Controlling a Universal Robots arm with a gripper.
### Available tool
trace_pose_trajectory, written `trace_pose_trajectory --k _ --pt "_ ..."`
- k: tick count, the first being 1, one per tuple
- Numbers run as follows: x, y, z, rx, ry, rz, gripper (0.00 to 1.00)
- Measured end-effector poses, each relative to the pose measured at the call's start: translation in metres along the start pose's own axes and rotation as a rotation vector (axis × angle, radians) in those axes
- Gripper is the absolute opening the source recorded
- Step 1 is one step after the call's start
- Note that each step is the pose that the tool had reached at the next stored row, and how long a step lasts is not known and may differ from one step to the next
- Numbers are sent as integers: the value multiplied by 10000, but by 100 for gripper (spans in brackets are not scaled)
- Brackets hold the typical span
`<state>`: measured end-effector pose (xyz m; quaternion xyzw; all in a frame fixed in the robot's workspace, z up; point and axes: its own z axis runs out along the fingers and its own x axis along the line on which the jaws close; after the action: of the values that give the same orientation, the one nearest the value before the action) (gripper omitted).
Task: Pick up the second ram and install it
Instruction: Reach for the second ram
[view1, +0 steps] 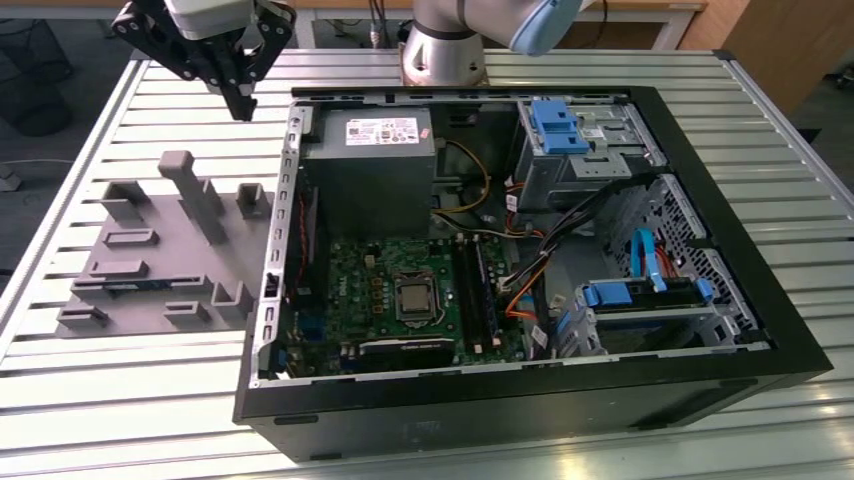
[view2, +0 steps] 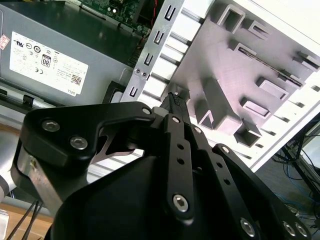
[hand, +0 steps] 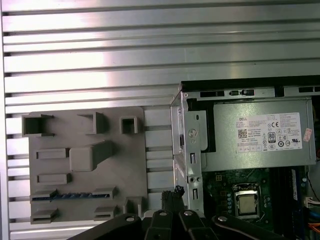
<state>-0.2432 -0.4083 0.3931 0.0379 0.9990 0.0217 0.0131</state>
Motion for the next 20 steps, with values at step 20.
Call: trace_pose_trajectory --k 20 --pt "463 -42 -13 1 1 0 11"
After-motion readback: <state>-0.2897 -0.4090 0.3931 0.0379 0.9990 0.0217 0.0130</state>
